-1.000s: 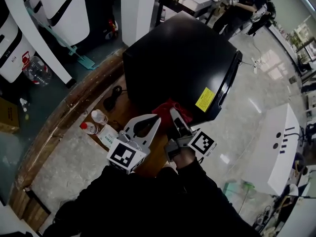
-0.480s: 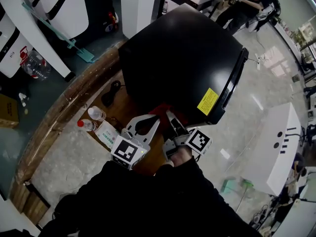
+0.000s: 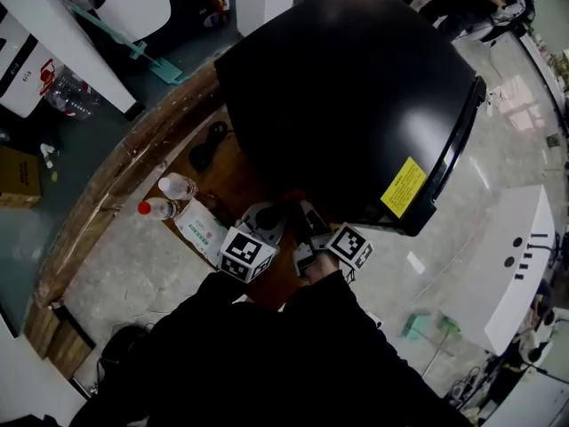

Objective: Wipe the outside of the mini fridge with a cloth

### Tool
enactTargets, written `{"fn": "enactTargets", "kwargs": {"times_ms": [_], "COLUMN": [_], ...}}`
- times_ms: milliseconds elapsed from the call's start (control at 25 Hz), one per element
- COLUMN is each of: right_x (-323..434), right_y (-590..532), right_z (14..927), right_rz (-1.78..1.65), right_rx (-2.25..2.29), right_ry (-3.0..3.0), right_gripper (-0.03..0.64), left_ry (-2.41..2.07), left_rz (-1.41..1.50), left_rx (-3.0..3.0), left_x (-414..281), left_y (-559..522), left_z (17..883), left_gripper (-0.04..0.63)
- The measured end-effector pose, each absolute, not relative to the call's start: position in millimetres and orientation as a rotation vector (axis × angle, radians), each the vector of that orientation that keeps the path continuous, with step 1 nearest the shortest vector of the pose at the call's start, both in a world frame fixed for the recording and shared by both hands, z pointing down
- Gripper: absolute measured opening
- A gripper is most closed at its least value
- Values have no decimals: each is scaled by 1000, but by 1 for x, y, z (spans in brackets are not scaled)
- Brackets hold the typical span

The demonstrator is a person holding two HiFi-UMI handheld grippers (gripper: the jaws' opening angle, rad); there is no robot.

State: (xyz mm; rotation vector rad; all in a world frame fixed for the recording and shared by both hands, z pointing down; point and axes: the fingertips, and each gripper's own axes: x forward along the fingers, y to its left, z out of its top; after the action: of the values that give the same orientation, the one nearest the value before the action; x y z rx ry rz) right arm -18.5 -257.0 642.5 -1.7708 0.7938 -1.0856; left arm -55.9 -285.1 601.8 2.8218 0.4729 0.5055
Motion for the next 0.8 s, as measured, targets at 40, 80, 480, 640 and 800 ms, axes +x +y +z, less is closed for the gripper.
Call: {"fn": "enactTargets", "kwargs": {"times_ms": [40, 80, 480, 640, 800], "right_x": [-18, -18, -18, -18, -24], "right_y": [-256, -254, -235, -232, -230], "right_z": [656, 670, 785, 798, 814], "right_rz": [-1097, -1112, -1255, -1261, -1278], "right_rx": [-1775, -1781, -1884, -1903, -1936], "right_ry": [786, 774, 656, 635, 651], "right_gripper": [98, 98, 97, 97, 97], "left_ry": [476, 480, 461, 464, 466], "left_rz": [536, 566, 761, 762, 714], "left_rx": [2830, 2842, 2810, 2822, 2846], "left_x": [-55, -55, -81, -93, -107], "left_y": [-282, -280, -272, -273, -277], "left_z": [615, 628, 695, 687, 667], "left_gripper": [6, 6, 6, 6, 6]}}
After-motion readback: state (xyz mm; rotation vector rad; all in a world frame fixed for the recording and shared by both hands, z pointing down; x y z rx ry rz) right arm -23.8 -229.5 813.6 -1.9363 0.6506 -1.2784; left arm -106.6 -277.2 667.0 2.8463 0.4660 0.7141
